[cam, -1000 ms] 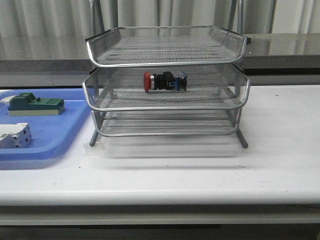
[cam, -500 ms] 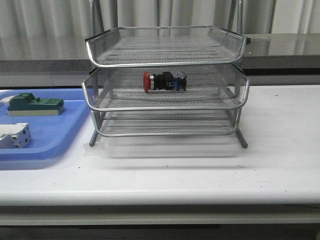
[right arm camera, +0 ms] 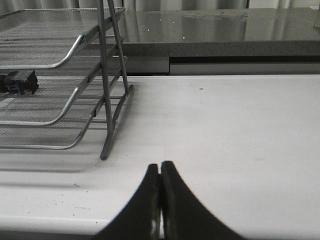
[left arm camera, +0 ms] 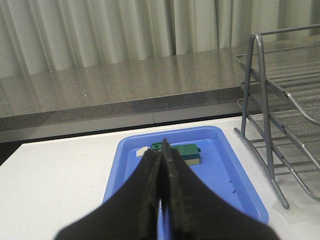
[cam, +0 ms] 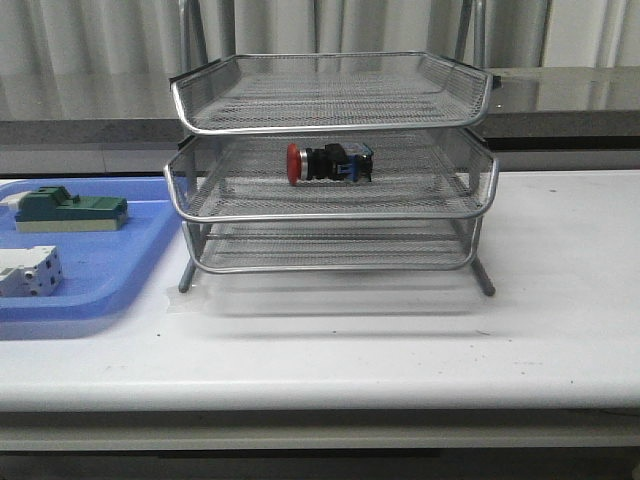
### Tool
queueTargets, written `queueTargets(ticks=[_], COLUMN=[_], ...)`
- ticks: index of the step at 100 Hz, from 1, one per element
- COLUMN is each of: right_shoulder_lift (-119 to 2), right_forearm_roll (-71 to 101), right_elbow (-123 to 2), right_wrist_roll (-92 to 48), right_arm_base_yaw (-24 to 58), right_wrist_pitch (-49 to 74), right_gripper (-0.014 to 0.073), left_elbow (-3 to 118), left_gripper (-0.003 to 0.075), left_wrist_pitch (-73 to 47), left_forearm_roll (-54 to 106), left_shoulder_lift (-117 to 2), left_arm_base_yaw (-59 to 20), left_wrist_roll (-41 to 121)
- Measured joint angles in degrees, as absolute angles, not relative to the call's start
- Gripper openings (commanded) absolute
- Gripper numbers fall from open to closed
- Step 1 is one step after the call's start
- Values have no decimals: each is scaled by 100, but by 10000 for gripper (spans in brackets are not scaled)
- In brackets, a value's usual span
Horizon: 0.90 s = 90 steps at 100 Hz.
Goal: Place button on rack with both arms
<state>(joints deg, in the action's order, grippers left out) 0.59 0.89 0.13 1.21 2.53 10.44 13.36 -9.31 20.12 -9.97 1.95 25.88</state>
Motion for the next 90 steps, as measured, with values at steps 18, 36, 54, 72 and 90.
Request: queueTargets(ticks=[18,36,54,72,90], right_shoulder_lift=[59,59,59,59,59], right_forearm_roll=[100,108,112,121,121], right_elbow=[152,152,152,152,152], right_wrist_roll=[136,136,136,136,140], right_arm_base_yaw=[253,253,253,253,253], right_wrist_pitch=[865,779,779,779,779], right_gripper=[-60,-60,-60,-60,-60], left_elbow=[1336,1336,1336,1336,1336], left_gripper=[-20,-20,-20,-20,-20], left_wrist_pitch=[-931,-931,-931,-931,-931], left_forearm_roll=[2012,2012,2012,2012,2012], left_shoulder_lift=[-997,-997,-997,-997,-997], left_arm_base_yaw=[195,195,195,195,195], left_wrist_roll=[2588,2588,2588,2588,2588])
